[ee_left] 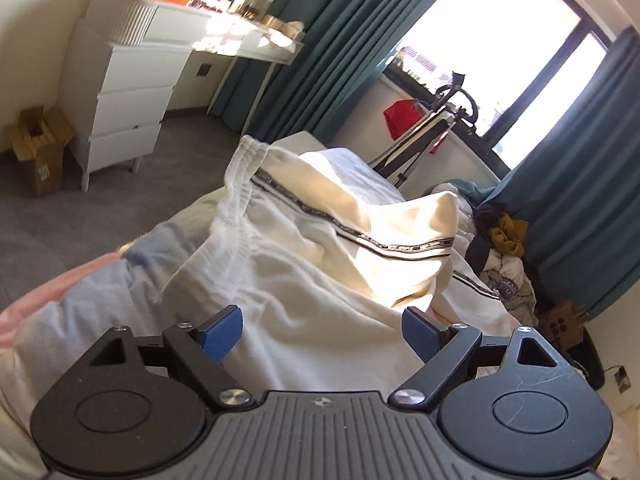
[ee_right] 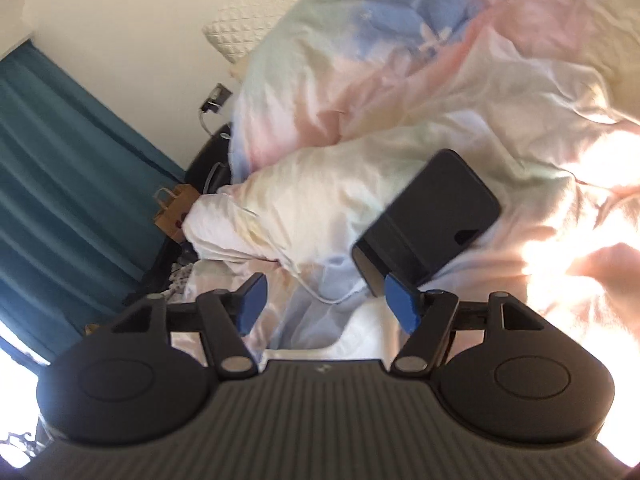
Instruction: Fold clothes
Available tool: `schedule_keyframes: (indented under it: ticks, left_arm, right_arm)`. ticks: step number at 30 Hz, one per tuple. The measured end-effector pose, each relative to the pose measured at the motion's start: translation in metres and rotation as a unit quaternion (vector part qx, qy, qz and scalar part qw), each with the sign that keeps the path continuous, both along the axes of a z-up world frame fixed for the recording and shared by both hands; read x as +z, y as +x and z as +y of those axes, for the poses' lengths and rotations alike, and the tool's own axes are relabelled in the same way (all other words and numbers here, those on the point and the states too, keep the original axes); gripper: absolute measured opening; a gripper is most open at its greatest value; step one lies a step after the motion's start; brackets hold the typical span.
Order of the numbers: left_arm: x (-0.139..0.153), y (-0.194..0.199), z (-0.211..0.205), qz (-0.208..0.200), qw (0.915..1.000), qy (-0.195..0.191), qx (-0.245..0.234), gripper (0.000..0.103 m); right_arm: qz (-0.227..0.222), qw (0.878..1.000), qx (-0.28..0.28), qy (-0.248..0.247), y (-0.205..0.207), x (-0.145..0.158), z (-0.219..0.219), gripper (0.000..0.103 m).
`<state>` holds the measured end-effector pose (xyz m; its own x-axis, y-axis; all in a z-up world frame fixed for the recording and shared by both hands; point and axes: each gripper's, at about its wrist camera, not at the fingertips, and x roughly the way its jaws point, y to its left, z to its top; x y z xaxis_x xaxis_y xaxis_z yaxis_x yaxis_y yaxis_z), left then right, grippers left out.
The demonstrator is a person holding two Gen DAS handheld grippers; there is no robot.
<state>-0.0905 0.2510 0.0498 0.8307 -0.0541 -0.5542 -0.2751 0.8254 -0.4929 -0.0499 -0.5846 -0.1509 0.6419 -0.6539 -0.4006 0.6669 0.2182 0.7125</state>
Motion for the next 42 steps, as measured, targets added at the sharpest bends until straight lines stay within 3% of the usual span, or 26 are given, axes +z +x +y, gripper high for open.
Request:
schedule_keyframes:
  ticks: [2, 5, 7, 10, 15, 17, 22, 28, 32, 37, 40, 42]
  left_arm:
    - [0.012, 0.000, -0.017, -0.016, 0.9992, 0.035, -0.013, 0.100]
    - [0.025, 0.007, -0.048, -0.031, 0.9945, 0.090, -0.042, 0.100]
    - [0.026, 0.016, -0.069, -0.036, 0.9914, 0.107, -0.066, 0.100]
    - [0.022, 0.036, -0.100, -0.043, 0.9878, 0.109, -0.103, 0.100]
    - [0.015, 0.077, -0.149, -0.046, 0.9794, 0.151, -0.125, 0.100]
    - [0.013, 0.096, -0.166, -0.051, 0.9755, 0.163, -0.138, 0.100]
    - [0.000, 0.143, -0.202, -0.059, 0.9663, 0.191, -0.162, 0.100]
    - [-0.035, 0.198, -0.230, -0.040, 0.9549, 0.228, -0.187, 0.099]
    - [-0.058, 0.214, -0.223, -0.027, 0.9559, 0.225, -0.187, 0.098]
    - [-0.068, 0.222, -0.216, -0.053, 0.9520, 0.250, -0.168, 0.098]
    - [-0.071, 0.228, -0.207, -0.063, 0.9535, 0.244, -0.166, 0.098]
    - [-0.074, 0.231, -0.199, -0.065, 0.9569, 0.231, -0.163, 0.098]
  right_arm:
    - [0.005, 0.998, 0.049, -0.038, 0.010, 0.015, 0.013, 0.069]
    - [0.013, 0.987, 0.135, -0.081, 0.028, 0.036, 0.041, 0.069]
    - [0.019, 0.976, 0.192, -0.102, 0.040, 0.047, 0.061, 0.069]
    - [0.024, 0.951, 0.281, -0.127, 0.058, 0.057, 0.096, 0.069]
    - [0.023, 0.903, 0.401, -0.155, 0.082, 0.061, 0.148, 0.069]
    - [0.017, 0.885, 0.435, -0.166, 0.089, 0.062, 0.163, 0.069]
    - [0.025, 0.857, 0.479, -0.188, 0.105, 0.059, 0.184, 0.069]
    - [0.046, 0.834, 0.518, -0.186, 0.131, 0.042, 0.201, 0.068]
    - [0.049, 0.817, 0.544, -0.183, 0.147, 0.034, 0.217, 0.068]
    - [0.051, 0.797, 0.577, -0.170, 0.174, 0.026, 0.239, 0.068]
    - [0.044, 0.801, 0.586, -0.116, 0.215, 0.018, 0.240, 0.068]
    - [0.037, 0.813, 0.576, -0.072, 0.251, 0.007, 0.239, 0.068]
